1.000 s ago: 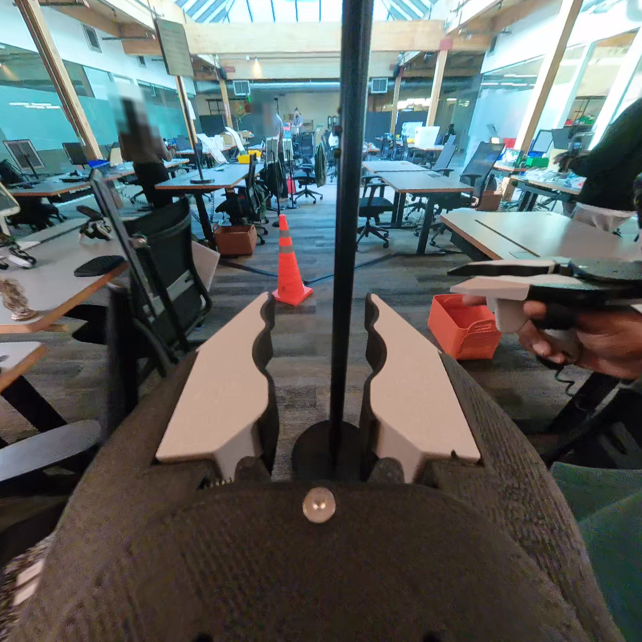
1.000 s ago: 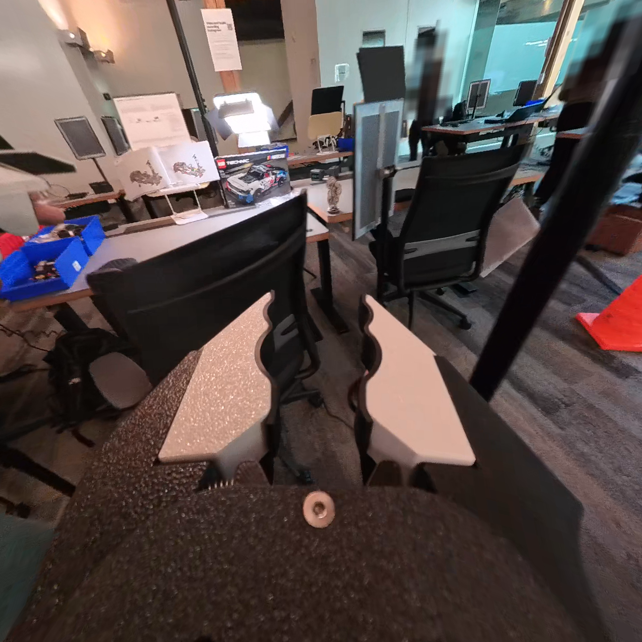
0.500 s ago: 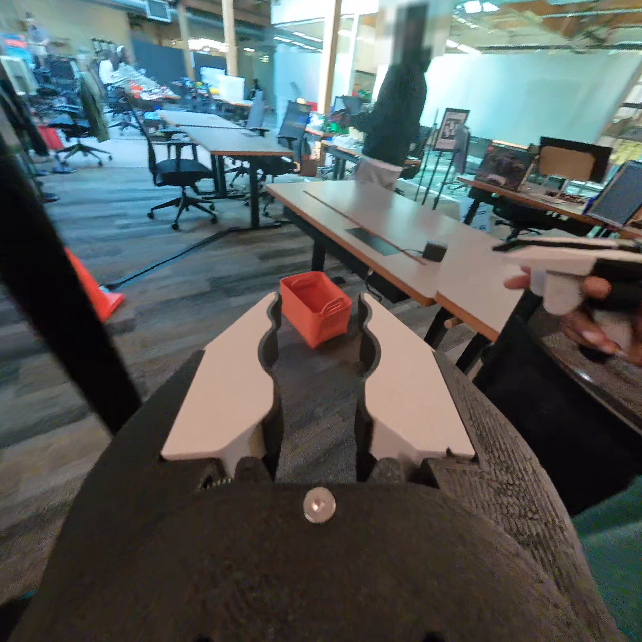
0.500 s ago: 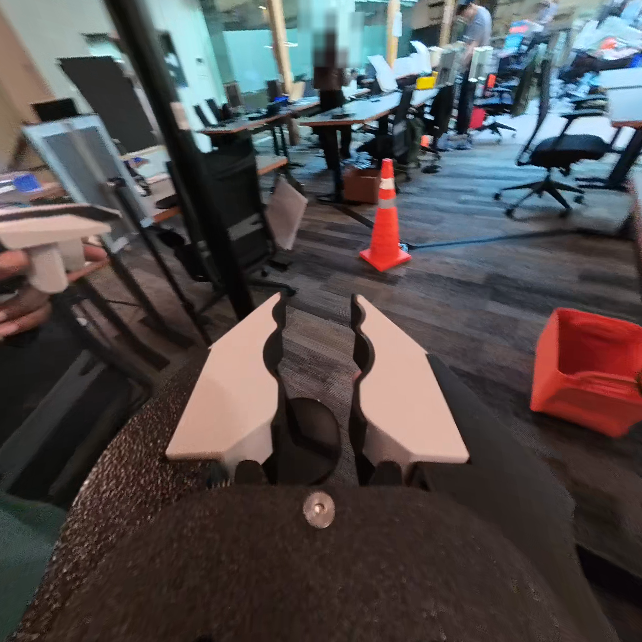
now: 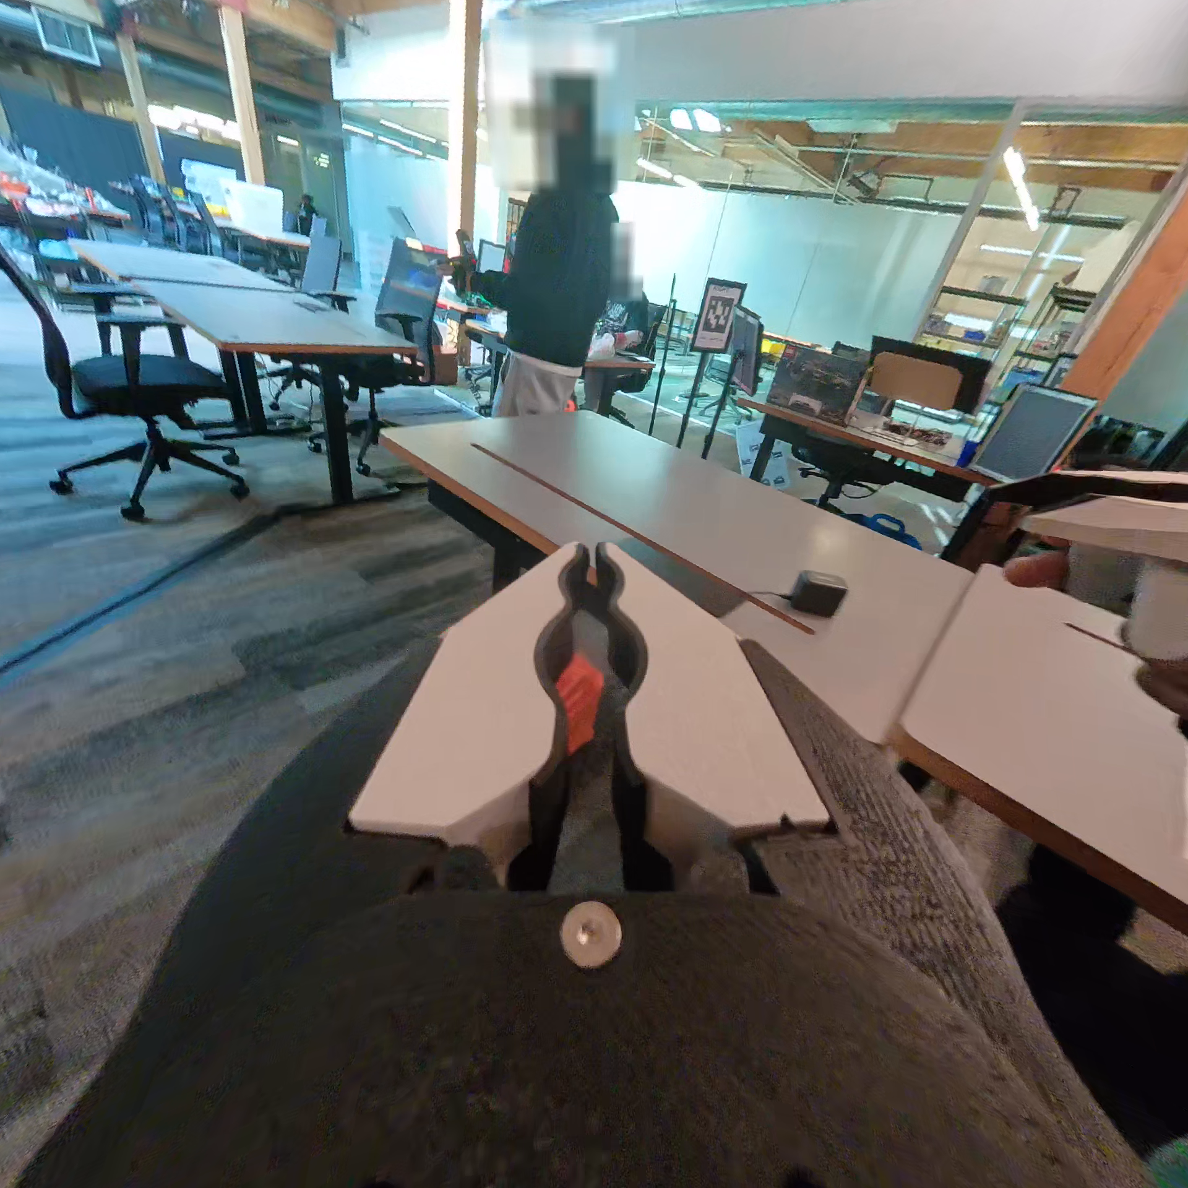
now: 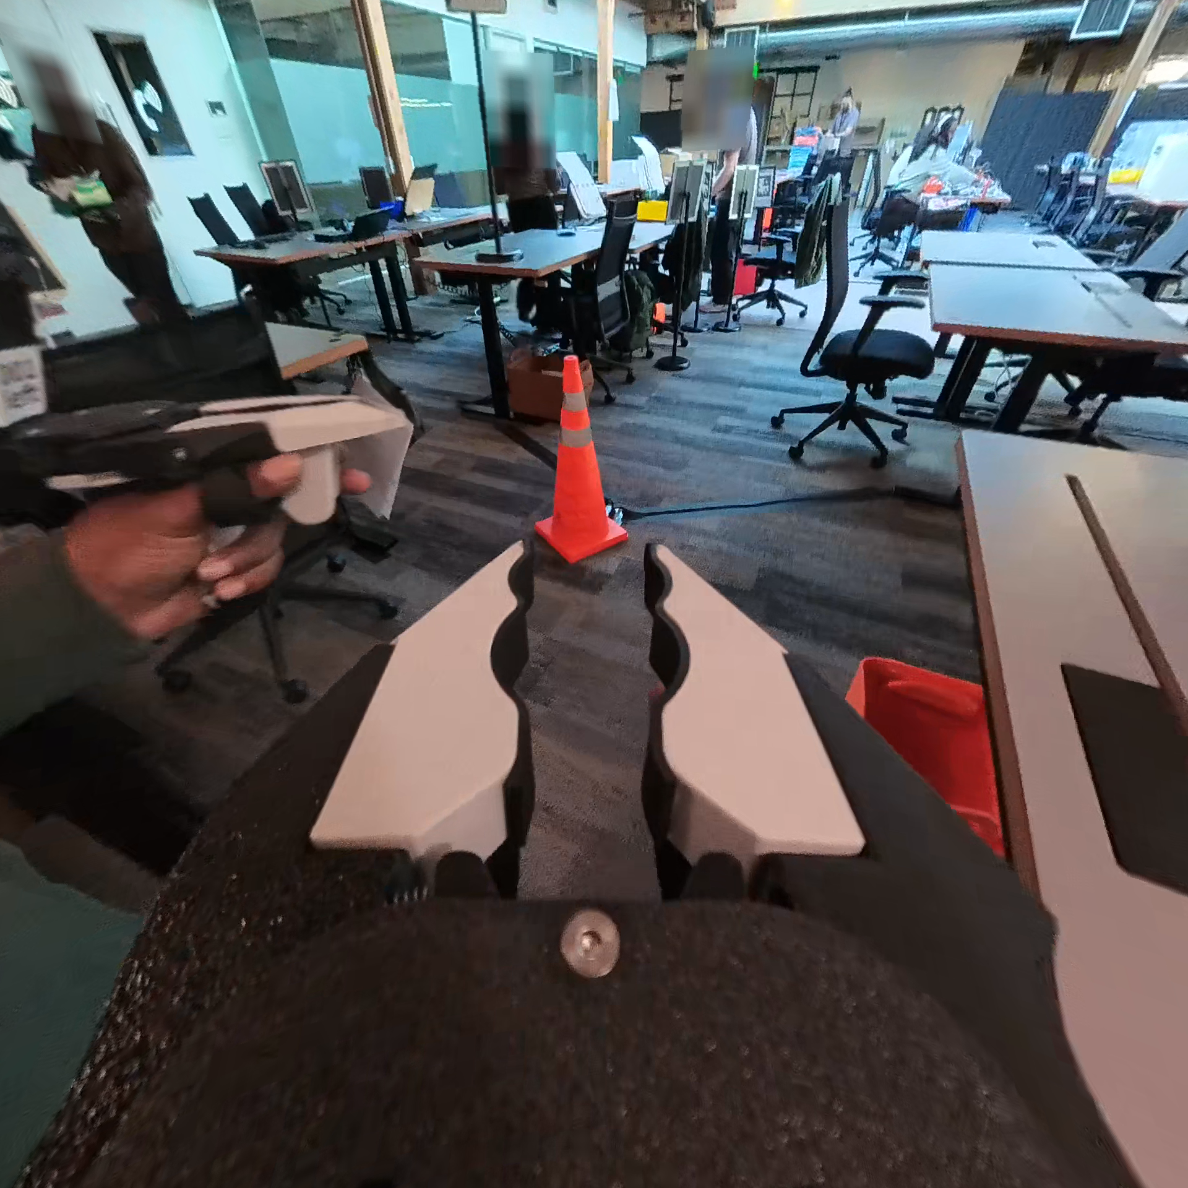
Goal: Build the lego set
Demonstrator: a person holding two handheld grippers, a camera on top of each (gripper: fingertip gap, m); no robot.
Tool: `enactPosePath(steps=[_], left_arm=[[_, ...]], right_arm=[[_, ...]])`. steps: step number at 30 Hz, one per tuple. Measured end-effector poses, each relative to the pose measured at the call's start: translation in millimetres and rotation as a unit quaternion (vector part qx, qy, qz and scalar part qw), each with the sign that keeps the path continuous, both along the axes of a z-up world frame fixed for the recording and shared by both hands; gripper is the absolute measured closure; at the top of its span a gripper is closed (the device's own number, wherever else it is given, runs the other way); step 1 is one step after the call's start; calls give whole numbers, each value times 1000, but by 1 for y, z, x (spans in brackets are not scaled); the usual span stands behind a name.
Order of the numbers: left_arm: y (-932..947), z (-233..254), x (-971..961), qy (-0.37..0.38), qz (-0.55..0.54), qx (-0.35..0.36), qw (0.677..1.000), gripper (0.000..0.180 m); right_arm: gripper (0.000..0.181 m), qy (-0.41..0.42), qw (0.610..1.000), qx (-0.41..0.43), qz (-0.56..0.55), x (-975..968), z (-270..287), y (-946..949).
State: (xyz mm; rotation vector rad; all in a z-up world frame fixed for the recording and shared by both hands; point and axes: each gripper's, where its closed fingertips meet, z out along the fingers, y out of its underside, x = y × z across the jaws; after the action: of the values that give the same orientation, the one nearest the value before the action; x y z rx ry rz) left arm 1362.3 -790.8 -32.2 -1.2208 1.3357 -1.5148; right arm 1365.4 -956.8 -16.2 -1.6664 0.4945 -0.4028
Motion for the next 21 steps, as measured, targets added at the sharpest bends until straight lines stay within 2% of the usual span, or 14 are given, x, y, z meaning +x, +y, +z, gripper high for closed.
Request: enactPosePath(steps=[6,14,16,19,21], left_arm=[[65,34,109,-34,23,-11,999,180],[170,-43,186,61,94,-14,994,180],[203,-61,211,87,134,-12,987,180],[243,-40,260,79,173,-23,982,180],[267,-19,296,59,189,10,980,180]], right_arm=[[159,36,999,19,3,91,-11,40],[172,70,996,30,45,259,-49,120],[181,66,995,36,63,309,-51,148],[181,67,992,43,94,383,-42,194],[181,69,989,47,125,428,-40,230]])
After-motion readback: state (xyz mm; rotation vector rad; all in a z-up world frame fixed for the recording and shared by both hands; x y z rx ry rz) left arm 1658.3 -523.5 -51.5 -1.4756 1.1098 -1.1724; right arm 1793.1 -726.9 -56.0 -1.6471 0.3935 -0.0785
